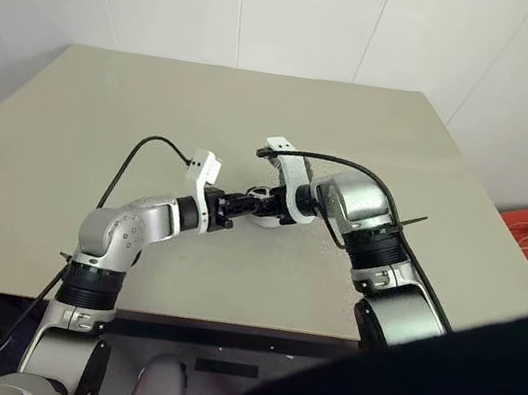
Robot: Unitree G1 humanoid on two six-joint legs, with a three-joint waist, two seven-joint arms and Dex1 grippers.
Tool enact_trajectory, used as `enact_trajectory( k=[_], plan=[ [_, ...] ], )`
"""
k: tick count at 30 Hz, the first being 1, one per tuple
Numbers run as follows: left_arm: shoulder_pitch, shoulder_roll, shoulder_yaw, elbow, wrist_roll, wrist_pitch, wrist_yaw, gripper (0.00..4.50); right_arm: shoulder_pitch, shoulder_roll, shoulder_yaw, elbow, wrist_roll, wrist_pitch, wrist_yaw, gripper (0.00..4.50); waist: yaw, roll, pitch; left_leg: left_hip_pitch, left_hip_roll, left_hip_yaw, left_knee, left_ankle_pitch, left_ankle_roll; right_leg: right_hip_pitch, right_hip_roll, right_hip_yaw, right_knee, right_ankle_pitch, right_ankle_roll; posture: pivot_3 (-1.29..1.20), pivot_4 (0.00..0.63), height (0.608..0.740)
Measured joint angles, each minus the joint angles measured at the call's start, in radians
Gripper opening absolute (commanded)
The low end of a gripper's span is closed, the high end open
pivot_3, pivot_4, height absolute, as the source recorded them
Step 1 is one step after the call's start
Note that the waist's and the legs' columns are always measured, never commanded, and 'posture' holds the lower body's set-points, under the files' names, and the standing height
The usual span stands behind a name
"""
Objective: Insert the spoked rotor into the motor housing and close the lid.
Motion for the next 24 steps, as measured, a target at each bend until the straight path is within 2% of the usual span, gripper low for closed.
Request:
enact_trajectory(
  k=[6, 9, 13, 16, 19, 24],
  plan=[
    [0.0, 0.022, 0.01, -0.012, -0.002, 0.001, -0.005, 1.65, -0.003, 0.05, -0.041, -0.024, 0.017, 0.064, -0.107, 0.01, 0.006, 0.0, 0.0, 0.0, 0.0, 0.0, -0.002, 0.001, -0.003, -0.003, 0.002, 0.0, -0.001, 0.0, -0.001, 0.0, 0.0, 0.74],
    [0.0, 0.1, 0.043, -0.004, -0.027, 0.032, -0.03, 1.65, -0.003, 0.053, -0.043, -0.039, 0.039, 0.06, -0.12, 0.01, 0.003, 0.0, 0.0, -0.001, 0.001, 0.0, -0.004, 0.003, -0.005, -0.008, 0.005, 0.001, 0.001, 0.0, -0.002, 0.0, 0.0, 0.74],
    [0.004, 0.309, 0.135, 0.067, -0.055, 0.083, -0.115, 1.65, 0.002, 0.038, -0.04, -0.04, 0.075, 0.039, -0.121, 0.01, 0.002, 0.0, 0.0, -0.002, 0.002, 0.0, -0.006, 0.003, -0.009, -0.01, 0.006, 0.001, 0.004, -0.002, -0.006, 0.0, 0.0, 0.74],
    [0.0, 0.386, 0.18, 0.122, -0.076, 0.118, -0.167, 1.65, 0.002, 0.024, -0.039, -0.04, 0.086, 0.031, -0.129, 0.01, 0.014, 0.0, 0.0, -0.002, 0.001, 0.0, -0.006, 0.003, -0.009, -0.009, 0.005, 0.001, 0.003, -0.002, -0.005, 0.0, 0.0, 0.74],
    [-0.017, 0.414, 0.184, 0.165, -0.08, 0.131, -0.203, 1.65, 0.01, 0.017, -0.033, -0.04, 0.092, 0.015, -0.139, 0.01, 0.02, -0.001, 0.0, -0.002, 0.001, 0.0, -0.004, 0.004, -0.011, -0.008, 0.005, 0.001, 0.004, -0.002, -0.005, 0.0, 0.0, 0.74],
    [-0.037, 0.403, 0.183, 0.176, -0.08, 0.131, -0.209, 1.65, 0.038, 0.015, -0.026, -0.075, 0.11, 0.01, -0.161, 0.01, 0.019, -0.001, 0.0, -0.001, 0.001, 0.0, -0.005, 0.007, -0.016, -0.01, 0.005, 0.001, 0.008, -0.004, -0.002, 0.0, 0.0, 0.74]
  ],
)
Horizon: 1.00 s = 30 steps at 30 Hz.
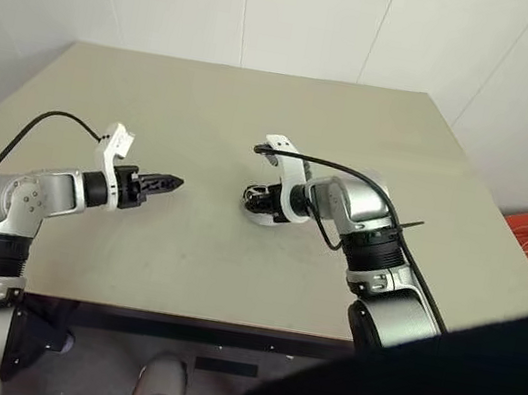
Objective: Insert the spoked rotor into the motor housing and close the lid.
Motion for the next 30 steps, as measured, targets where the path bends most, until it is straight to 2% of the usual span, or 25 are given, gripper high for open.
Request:
enact_trajectory(
  k=[12, 21, 26, 28, 29, 30],
  plan=[
    [0.001, -0.04, -0.011, -0.002, 0.004, -0.011, 0.004, 1.65, 0.009, 0.189, -0.077, -0.016, 0.025, 0.035, -0.147, 0.01, -0.007, 0.0, 0.0, -0.001, 0.0, 0.0, -0.002, 0.0, -0.001, -0.003, 0.0, 0.0, 0.003, 0.0, -0.006, 0.0, 0.0, 0.74],
    [0.022, -0.057, -0.012, -0.02, 0.004, -0.016, 0.019, 1.65, -0.006, 0.199, -0.138, 0.097, 0.078, -0.062, -0.237, 0.01, 0.0, 0.0, 0.0, 0.005, 0.0, 0.0, -0.002, 0.003, -0.005, 0.001, 0.0, 0.0, 0.006, -0.003, 0.0, 0.0, 0.0, 0.74],
    [0.022, -0.064, -0.012, -0.032, 0.004, -0.021, 0.033, 1.65, -0.005, 0.201, -0.193, 0.167, 0.114, -0.125, -0.314, 0.01, 0.016, 0.001, 0.0, 0.018, -0.001, -0.001, -0.003, 0.003, -0.005, 0.01, -0.001, 0.0, 0.004, -0.004, 0.0, 0.0, 0.0, 0.74],
    [0.02, -0.069, -0.012, -0.032, 0.004, -0.022, 0.039, 1.65, -0.002, 0.202, -0.2, 0.202, 0.122, -0.164, -0.345, 0.01, 0.022, 0.003, 0.002, 0.028, -0.002, -0.003, -0.005, 0.002, -0.005, 0.019, -0.001, -0.003, -0.003, -0.004, 0.001, 0.0, 0.0, 0.74],
    [0.018, -0.069, -0.012, -0.033, 0.004, -0.022, 0.042, 1.65, 0.0, 0.202, -0.199, 0.219, 0.126, -0.187, -0.36, 0.01, 0.022, 0.007, 0.004, 0.035, -0.002, -0.004, -0.01, 0.002, -0.005, 0.027, -0.001, -0.008, -0.014, -0.005, 0.001, 0.0, 0.0, 0.74],
    [0.014, -0.069, -0.012, -0.033, 0.004, -0.022, 0.042, 1.65, 0.001, 0.202, -0.198, 0.228, 0.126, -0.201, -0.365, 0.01, 0.022, 0.007, 0.005, 0.036, -0.002, -0.005, -0.012, 0.002, -0.004, 0.028, -0.001, -0.011, -0.018, -0.005, 0.002, 0.0, 0.0, 0.74]
  ],
)
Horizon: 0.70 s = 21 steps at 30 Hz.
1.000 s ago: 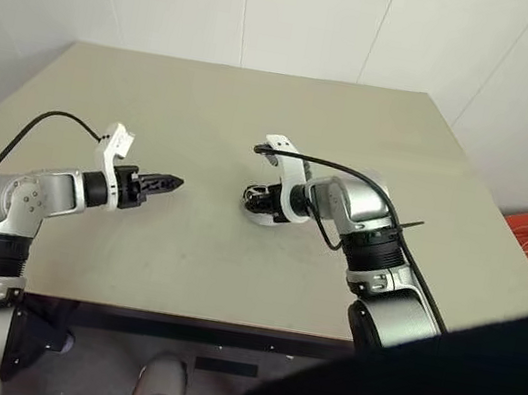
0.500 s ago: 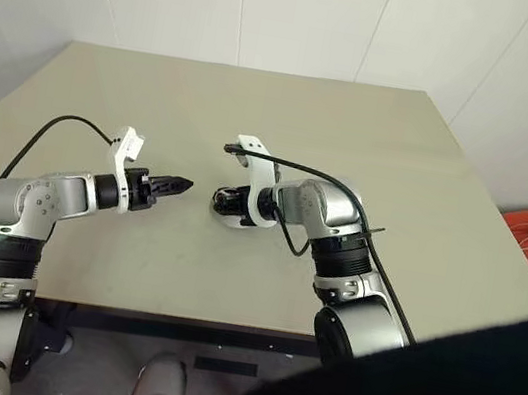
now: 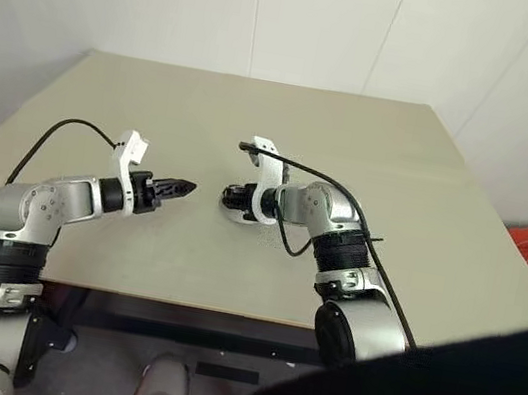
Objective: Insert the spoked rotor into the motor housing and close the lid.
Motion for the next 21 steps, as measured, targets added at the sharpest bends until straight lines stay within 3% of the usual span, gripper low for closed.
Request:
enact_trajectory(
  k=[2, 3, 4, 5, 6, 7, 8, 9, 10, 11, 13, 18, 21],
  plan=[
    [-0.009, -0.001, -0.002, -0.002, 0.0, 0.0, 0.0, 1.65, 0.005, -0.001, 0.007, 0.006, 0.002, -0.018, -0.007, 0.71, -0.002, 0.009, 0.006, 0.0, 0.003, -0.007, -0.008, -0.001, 0.001, 0.01, -0.001, -0.018, -0.022, 0.0, 0.0, 0.0, 0.0, 0.74],
    [-0.018, -0.001, -0.002, -0.003, 0.0, 0.0, 0.001, 1.65, 0.008, -0.001, 0.018, 0.012, 0.002, -0.025, -0.012, 0.96, -0.001, 0.01, 0.007, -0.001, 0.006, -0.009, -0.015, -0.001, 0.001, 0.018, -0.001, -0.021, -0.022, -0.001, 0.001, 0.0, 0.0, 0.74],
    [-0.031, -0.002, -0.006, -0.003, 0.0, 0.0, 0.001, 1.65, 0.018, -0.002, 0.03, 0.023, 0.002, -0.028, -0.013, 1.23, 0.009, 0.008, 0.008, -0.01, 0.009, 0.005, -0.021, -0.001, 0.001, 0.016, -0.002, -0.02, 0.007, -0.015, 0.0, 0.0, 0.0, 0.74],
    [-0.047, -0.008, -0.011, -0.006, -0.001, -0.001, 0.001, 1.65, 0.029, -0.002, 0.035, 0.027, 0.0, -0.036, -0.016, 1.54, 0.028, -0.007, 0.005, -0.015, 0.012, 0.036, -0.021, -0.001, 0.001, 0.011, -0.006, -0.009, 0.083, -0.048, -0.012, 0.0, 0.0, 0.74],
    [-0.045, -0.012, -0.006, -0.018, -0.002, -0.005, 0.001, 1.65, 0.027, -0.004, 0.041, 0.021, -0.004, -0.051, -0.019, 1.95, 0.047, -0.035, -0.005, -0.014, 0.012, 0.071, -0.014, -0.001, 0.0, 0.001, -0.003, 0.037, 0.116, -0.107, -0.001, 0.0, 0.0, 0.74],
    [-0.027, -0.01, -0.005, -0.019, -0.001, -0.003, 0.001, 1.65, 0.027, -0.004, 0.051, 0.018, -0.011, -0.058, -0.027, 2.2, 0.064, -0.025, 0.0, -0.018, 0.008, 0.053, 0.025, -0.019, -0.017, -0.008, -0.013, 0.04, 0.115, -0.112, -0.003, 0.0, 0.0, 0.74],
    [-0.014, -0.009, -0.005, -0.017, 0.0, 0.0, 0.002, 1.65, 0.028, -0.004, 0.06, 0.018, -0.014, -0.062, -0.031, 2.53, 0.082, -0.016, -0.002, -0.018, -0.009, 0.003, 0.063, -0.023, -0.02, -0.005, -0.011, 0.044, 0.114, -0.112, -0.002, 0.0, 0.0, 0.74],
    [-0.018, -0.01, -0.006, -0.019, 0.0, 0.0, 0.002, 1.65, 0.029, -0.005, 0.063, 0.013, -0.013, -0.061, -0.031, 2.53, 0.087, -0.003, -0.01, 0.0, -0.017, -0.02, 0.039, -0.023, -0.025, -0.011, 0.0, 0.039, 0.109, -0.11, 0.0, 0.0, 0.0, 0.74],
    [-0.031, -0.011, -0.005, -0.021, -0.001, -0.002, 0.004, 1.65, 0.027, -0.005, 0.064, 0.008, -0.013, -0.063, -0.029, 2.53, 0.081, -0.006, -0.013, -0.002, -0.02, -0.02, 0.022, -0.025, -0.02, -0.019, 0.005, 0.039, 0.104, -0.101, 0.002, 0.0, 0.0, 0.74],
    [-0.031, -0.016, -0.006, -0.023, -0.001, -0.002, 0.007, 1.65, 0.027, -0.006, 0.071, 0.006, -0.014, -0.068, -0.023, 2.53, 0.072, -0.009, -0.013, -0.005, -0.014, -0.02, 0.018, -0.018, -0.03, -0.018, 0.014, 0.04, 0.089, -0.076, -0.005, 0.0, 0.0, 0.74],
    [-0.026, -0.023, -0.006, -0.023, -0.001, 0.001, 0.011, 1.65, 0.034, -0.013, 0.094, -0.001, -0.014, -0.072, -0.004, 2.53, 0.055, -0.011, -0.012, -0.007, -0.008, -0.022, 0.017, -0.018, -0.031, -0.012, 0.021, 0.035, 0.073, -0.062, -0.009, 0.0, 0.0, 0.74],
    [-0.026, -0.038, -0.014, -0.04, -0.005, 0.007, 0.018, 1.65, 0.064, -0.046, 0.161, -0.061, -0.014, -0.088, 0.063, 2.53, 0.039, -0.011, -0.01, -0.008, -0.008, -0.021, 0.012, -0.019, -0.029, -0.01, 0.021, 0.035, 0.059, -0.058, -0.008, 0.0, 0.0, 0.74],
    [-0.026, -0.046, -0.018, -0.048, -0.014, 0.013, 0.022, 1.65, 0.09, -0.101, 0.213, -0.124, -0.015, -0.127, 0.134, 2.53, 0.036, -0.012, -0.01, -0.018, -0.009, -0.02, 0.013, -0.017, -0.032, -0.012, 0.021, 0.035, 0.051, -0.048, -0.009, 0.0, 0.0, 0.74]
  ],
)
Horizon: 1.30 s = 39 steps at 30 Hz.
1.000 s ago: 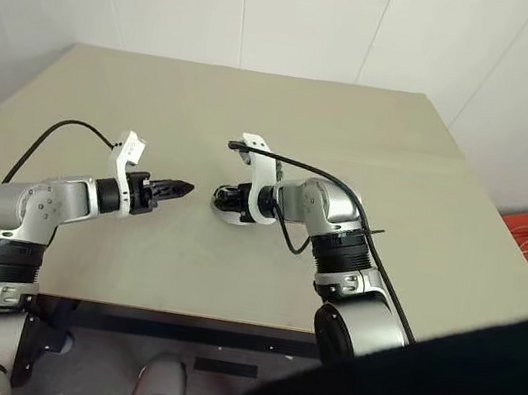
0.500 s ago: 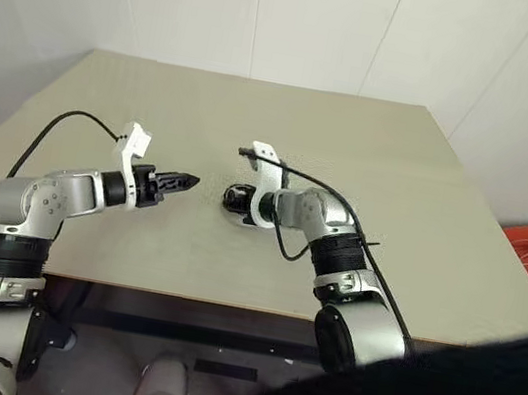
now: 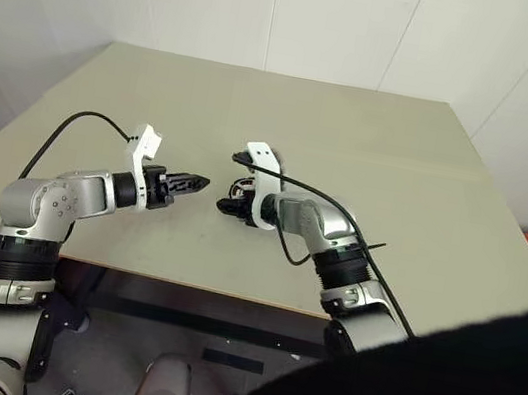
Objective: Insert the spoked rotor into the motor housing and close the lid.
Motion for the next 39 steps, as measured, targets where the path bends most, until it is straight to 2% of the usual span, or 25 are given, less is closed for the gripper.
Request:
enact_trajectory(
  k=[5, 9, 12, 19, 25, 34, 39],
  plan=[
    [-0.004, -0.027, -0.011, 0.0, -0.004, 0.001, 0.007, 1.65, 0.017, -0.093, 0.063, -0.169, 0.011, -0.047, 0.137, 2.53, -0.01, -0.001, 0.0, -0.017, -0.005, -0.002, 0.002, -0.005, 0.008, -0.006, 0.003, -0.003, -0.011, 0.011, 0.001, 0.0, 0.0, 0.74],
    [-0.008, -0.041, -0.018, 0.0, -0.005, -0.001, 0.014, 1.65, 0.045, -0.188, 0.123, -0.314, 0.019, -0.081, 0.235, 2.53, -0.011, -0.001, 0.0, -0.018, -0.005, -0.002, 0.002, -0.009, 0.015, -0.005, 0.003, -0.003, -0.014, 0.01, 0.001, 0.0, 0.0, 0.74],
    [-0.01, -0.059, -0.025, 0.001, -0.004, -0.003, 0.02, 1.65, 0.092, -0.317, 0.173, -0.401, 0.008, -0.175, 0.332, 2.53, -0.007, -0.001, 0.0, -0.017, -0.005, -0.002, 0.003, -0.01, 0.017, -0.001, 0.003, -0.004, -0.019, 0.011, 0.002, 0.0, 0.0, 0.74],
    [-0.014, -0.082, -0.027, 0.001, -0.004, -0.013, 0.027, 1.65, 0.12, -0.543, 0.185, -0.416, -0.078, -0.463, 0.482, 2.53, -0.012, -0.001, 0.001, -0.017, -0.005, -0.002, 0.008, -0.011, 0.018, 0.004, 0.003, -0.002, -0.025, 0.015, 0.006, 0.0, 0.0, 0.74],
    [-0.031, -0.088, -0.038, 0.004, -0.002, -0.026, 0.026, 1.65, 0.119, -0.563, 0.218, -0.372, -0.138, -0.539, 0.529, 2.53, -0.015, -0.001, 0.001, -0.016, -0.004, -0.001, 0.012, -0.011, 0.018, 0.004, 0.003, -0.003, -0.023, 0.017, 0.002, 0.0, 0.0, 0.74],
    [-0.032, -0.085, -0.046, 0.014, -0.002, -0.036, 0.025, 1.65, 0.168, -0.535, 0.39, -0.382, -0.26, -0.574, 0.572, 2.53, -0.014, -0.001, 0.001, -0.018, -0.004, -0.001, 0.014, -0.012, 0.022, 0.004, 0.003, -0.002, -0.024, 0.017, 0.002, 0.0, 0.0, 0.74],
    [-0.029, -0.085, -0.045, 0.013, -0.002, -0.036, 0.026, 1.65, 0.149, -0.509, 0.429, -0.289, -0.319, -0.634, 0.592, 2.53, -0.015, -0.001, 0.001, -0.018, -0.004, -0.001, 0.015, -0.012, 0.022, 0.004, 0.003, -0.002, -0.024, 0.016, -0.001, 0.0, 0.0, 0.74]
  ],
)
